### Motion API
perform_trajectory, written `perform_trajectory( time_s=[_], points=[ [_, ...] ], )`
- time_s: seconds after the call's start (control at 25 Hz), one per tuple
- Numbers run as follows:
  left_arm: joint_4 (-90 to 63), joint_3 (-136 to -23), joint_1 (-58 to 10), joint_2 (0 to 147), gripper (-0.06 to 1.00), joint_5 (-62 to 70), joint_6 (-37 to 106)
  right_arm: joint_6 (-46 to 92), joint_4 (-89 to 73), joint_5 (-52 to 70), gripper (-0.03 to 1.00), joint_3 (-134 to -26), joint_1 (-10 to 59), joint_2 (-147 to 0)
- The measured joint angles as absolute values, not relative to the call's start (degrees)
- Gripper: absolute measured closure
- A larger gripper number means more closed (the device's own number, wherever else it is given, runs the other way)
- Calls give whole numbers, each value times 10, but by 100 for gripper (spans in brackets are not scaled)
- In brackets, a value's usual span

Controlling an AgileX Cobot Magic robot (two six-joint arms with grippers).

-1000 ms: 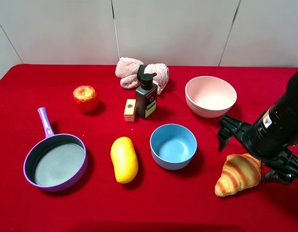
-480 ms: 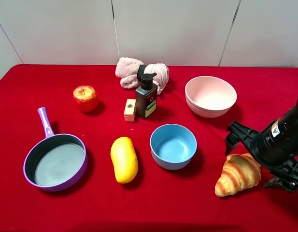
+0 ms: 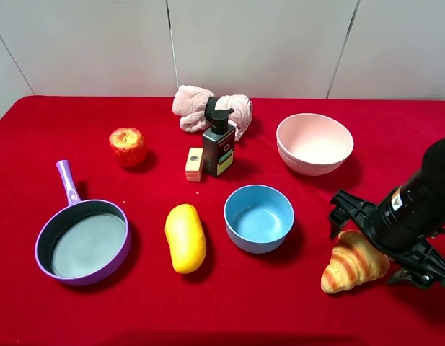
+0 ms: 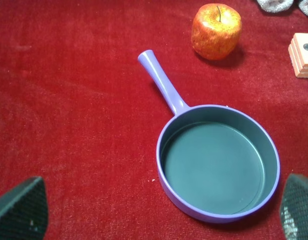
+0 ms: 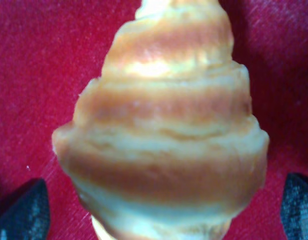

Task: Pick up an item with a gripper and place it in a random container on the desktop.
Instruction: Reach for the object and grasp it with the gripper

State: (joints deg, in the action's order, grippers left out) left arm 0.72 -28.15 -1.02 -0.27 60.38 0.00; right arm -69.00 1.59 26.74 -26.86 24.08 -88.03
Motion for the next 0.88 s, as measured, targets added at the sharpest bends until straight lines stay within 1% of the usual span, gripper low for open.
perform_trajectory(
  time_s=[0.44, 0.8, 0.84, 0.88],
  points=[
    [7, -281, -10, -3, 3, 604, 0, -679, 16, 215, 28, -268, 240, -942],
    [7, -281, -10, -3, 3, 604, 0, -672, 17, 207, 28, -268, 236, -959],
    [7, -281, -10, -3, 3, 604, 0, -672, 17, 208, 29, -268, 236, -960],
    [7, -281, -10, -3, 3, 604, 0, -671, 17, 210, 33, -268, 236, -960]
  ],
)
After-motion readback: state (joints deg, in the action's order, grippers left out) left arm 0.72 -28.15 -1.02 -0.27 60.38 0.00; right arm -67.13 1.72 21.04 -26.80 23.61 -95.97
